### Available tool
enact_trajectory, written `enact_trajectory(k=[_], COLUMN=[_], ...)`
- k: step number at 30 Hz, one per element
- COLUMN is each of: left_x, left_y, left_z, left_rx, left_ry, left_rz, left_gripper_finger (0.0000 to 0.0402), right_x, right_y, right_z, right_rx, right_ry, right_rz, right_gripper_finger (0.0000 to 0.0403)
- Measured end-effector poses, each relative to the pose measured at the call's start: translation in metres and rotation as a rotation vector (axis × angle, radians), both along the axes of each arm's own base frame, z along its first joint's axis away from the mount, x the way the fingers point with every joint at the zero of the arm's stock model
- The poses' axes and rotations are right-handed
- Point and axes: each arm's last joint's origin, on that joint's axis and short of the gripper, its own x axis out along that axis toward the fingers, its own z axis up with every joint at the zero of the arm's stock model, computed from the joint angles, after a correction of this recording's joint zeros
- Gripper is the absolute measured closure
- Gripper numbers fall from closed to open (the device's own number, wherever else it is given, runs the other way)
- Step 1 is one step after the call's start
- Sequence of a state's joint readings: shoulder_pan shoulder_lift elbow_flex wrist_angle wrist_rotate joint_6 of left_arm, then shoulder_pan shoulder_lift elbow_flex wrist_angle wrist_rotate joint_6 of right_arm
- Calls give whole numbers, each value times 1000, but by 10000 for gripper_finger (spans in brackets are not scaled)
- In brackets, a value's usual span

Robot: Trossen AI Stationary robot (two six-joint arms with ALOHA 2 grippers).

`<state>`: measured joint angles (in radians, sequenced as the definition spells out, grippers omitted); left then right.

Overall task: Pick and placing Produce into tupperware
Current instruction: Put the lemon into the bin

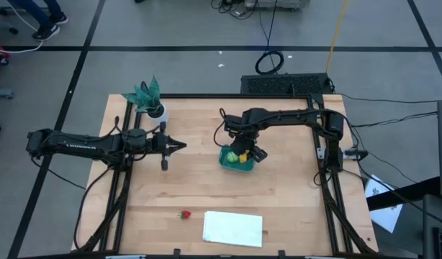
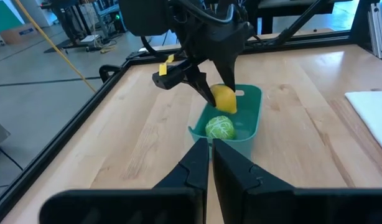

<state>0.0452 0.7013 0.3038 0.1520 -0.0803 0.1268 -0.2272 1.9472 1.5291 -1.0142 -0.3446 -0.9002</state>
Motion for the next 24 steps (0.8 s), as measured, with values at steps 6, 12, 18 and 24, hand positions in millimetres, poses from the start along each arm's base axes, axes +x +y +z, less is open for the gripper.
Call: enact_trajectory(k=[6, 12, 18, 24], left_x=[0, 0, 0, 0], left_y=[0, 0, 0, 0], left_z=[0, 0, 0, 0], left_rx=[0, 0, 0, 7], left_ry=[0, 0, 0, 0], left_rz=[0, 0, 0, -2], left_gripper_finger=[376, 376, 376, 376], right_x=[-1, 0, -3, -5], right_y=[0, 1, 1, 2], right_z=[0, -6, -16, -24], right_rx=[-26, -62, -61, -61], right_ry=[12, -5, -3, -3], right_rz=[0, 4, 5, 8], right_gripper_finger=[223, 223, 223, 223])
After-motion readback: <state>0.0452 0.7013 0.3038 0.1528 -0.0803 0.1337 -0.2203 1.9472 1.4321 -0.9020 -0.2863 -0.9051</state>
